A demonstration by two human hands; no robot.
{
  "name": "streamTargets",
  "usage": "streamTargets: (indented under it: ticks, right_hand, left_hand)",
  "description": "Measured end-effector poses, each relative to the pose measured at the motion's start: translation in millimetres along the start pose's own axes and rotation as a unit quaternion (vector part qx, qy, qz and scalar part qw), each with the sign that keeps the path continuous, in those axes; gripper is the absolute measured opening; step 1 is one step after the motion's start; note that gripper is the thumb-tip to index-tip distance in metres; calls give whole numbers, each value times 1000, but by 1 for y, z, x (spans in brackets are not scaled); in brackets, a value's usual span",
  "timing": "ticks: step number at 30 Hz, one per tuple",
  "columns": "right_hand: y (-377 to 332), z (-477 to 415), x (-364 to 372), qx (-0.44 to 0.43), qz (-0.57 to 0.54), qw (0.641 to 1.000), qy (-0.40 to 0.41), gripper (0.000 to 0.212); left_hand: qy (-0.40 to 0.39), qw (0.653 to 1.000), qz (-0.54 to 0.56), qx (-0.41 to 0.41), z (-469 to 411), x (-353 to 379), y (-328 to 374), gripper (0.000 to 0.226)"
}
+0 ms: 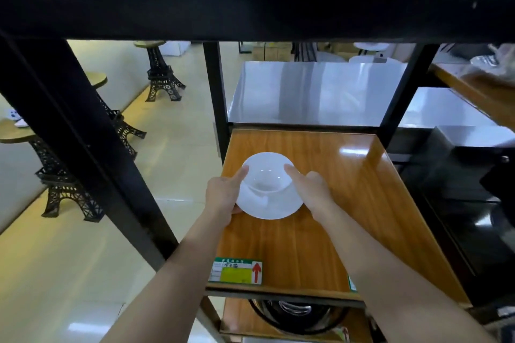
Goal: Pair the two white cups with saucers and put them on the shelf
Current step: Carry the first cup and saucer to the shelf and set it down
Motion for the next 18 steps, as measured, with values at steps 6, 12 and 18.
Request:
streamTargets:
  ticks: [6,12,18]
  right_hand:
    - [-1,9,-14,-41,65,996,39,87]
    - [4,45,-53,-169,156,968,101,87]
    - [34,92,-102,-251,216,933,138,89]
  left_hand:
    - [36,980,-152,122,0,-8,13,57]
    - [74,899,-243,357,45,-2,38,76]
    - [-6,839,-265,475,128,20,30,71]
Point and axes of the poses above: each hand's wrist, its own z-axis away from the middle knuckle, its own x-axis out of the palm, y = z × x, the point moved 7 cm from there along -z, towards the middle knuckle, and after that the axes turned 13 degrees about y, right-handed, at the moved point
